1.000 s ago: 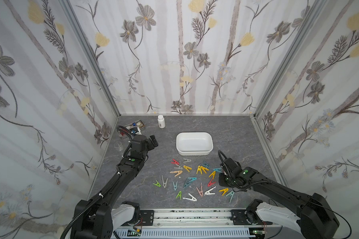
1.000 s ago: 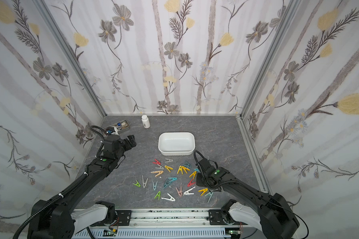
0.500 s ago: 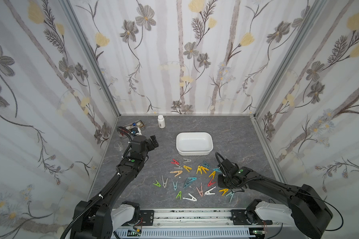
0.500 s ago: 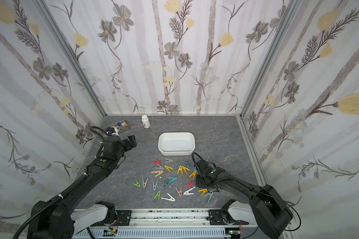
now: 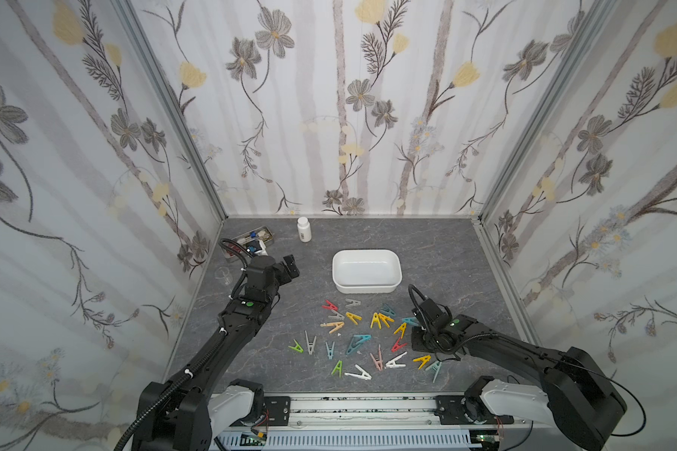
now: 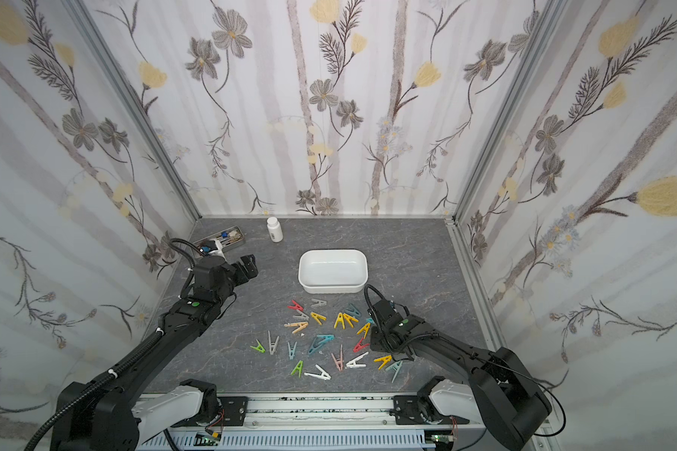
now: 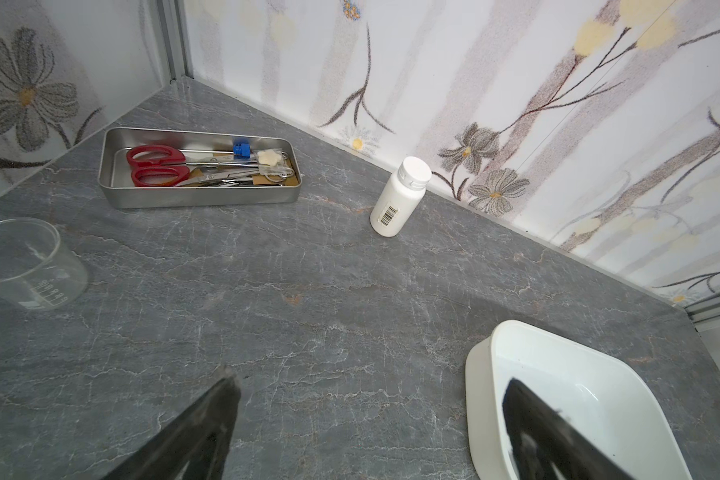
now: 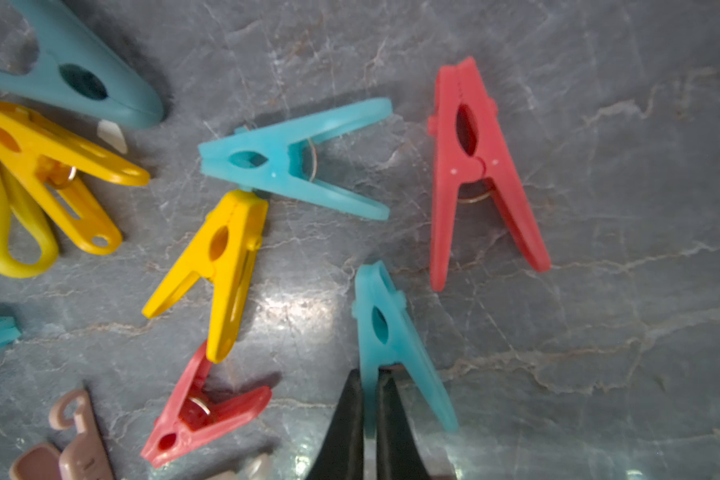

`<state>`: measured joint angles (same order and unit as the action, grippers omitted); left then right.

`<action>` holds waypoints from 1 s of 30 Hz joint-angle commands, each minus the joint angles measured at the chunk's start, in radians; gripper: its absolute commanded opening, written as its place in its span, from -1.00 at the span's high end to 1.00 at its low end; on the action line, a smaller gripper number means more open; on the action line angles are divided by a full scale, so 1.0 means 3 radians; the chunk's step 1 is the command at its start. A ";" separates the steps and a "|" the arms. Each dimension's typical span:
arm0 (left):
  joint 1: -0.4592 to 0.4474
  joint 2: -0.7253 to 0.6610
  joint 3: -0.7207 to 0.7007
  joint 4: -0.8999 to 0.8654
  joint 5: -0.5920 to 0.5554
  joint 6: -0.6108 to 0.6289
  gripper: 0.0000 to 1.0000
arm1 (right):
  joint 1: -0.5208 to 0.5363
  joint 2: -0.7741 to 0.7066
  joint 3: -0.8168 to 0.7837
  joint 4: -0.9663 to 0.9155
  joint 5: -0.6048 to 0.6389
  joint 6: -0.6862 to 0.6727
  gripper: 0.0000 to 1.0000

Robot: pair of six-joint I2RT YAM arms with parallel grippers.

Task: Put the clothespins into the storage box
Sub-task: Pick up the clothespin from the center of the board, then place the clothespin in the storage box.

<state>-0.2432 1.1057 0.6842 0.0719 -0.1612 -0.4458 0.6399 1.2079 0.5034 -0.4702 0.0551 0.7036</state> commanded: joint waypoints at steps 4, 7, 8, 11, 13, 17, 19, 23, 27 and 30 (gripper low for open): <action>-0.0002 -0.0045 -0.0021 0.0077 0.0017 -0.0129 -1.00 | -0.0006 -0.0130 0.0020 -0.0199 -0.0096 -0.0029 1.00; -0.0002 -0.0031 -0.0018 0.0097 0.0055 -0.0158 -1.00 | -0.0006 -0.0285 0.0127 -0.0377 -0.0181 -0.0029 1.00; -0.0002 -0.0021 -0.0011 0.0086 0.0059 -0.0172 -1.00 | -0.0003 -0.0340 0.0167 -0.0420 -0.0206 -0.0025 1.00; -0.0002 0.0069 0.0135 -0.0122 0.0051 -0.0234 -1.00 | -0.0006 -0.0486 0.0376 -0.0572 -0.0292 -0.0026 1.00; -0.0001 0.0190 0.0313 -0.0326 0.0038 -0.0252 -1.00 | -0.0006 -0.0485 0.0618 -0.0647 -0.0320 -0.0083 1.00; 0.0000 0.0384 0.0564 -0.0626 0.0024 -0.0280 -1.00 | -0.0011 -0.0181 0.1304 -0.0644 -0.0453 -0.0309 1.00; 0.0003 0.0491 0.0702 -0.0789 0.0095 -0.0281 -1.00 | -0.0015 0.0117 0.1737 -0.0605 -0.0582 -0.0431 1.00; -0.0002 0.0674 0.0842 -0.1069 0.0192 -0.0283 -1.00 | -0.0048 0.0683 0.2508 -0.0458 -0.0814 -0.0678 1.00; -0.0007 0.0608 0.0779 -0.1225 0.0185 -0.0313 -1.00 | -0.0113 0.1202 0.3049 -0.0222 -0.1010 -0.0878 1.00; -0.0005 0.0574 0.0772 -0.1358 0.0191 -0.0316 -1.00 | -0.0205 0.1600 0.3219 -0.0105 -0.1199 -0.1001 1.00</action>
<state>-0.2455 1.2881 0.9176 -0.2764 -0.1070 -0.5236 0.5968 1.6154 1.4349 -0.5407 -0.2306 0.4667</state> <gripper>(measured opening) 0.997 0.050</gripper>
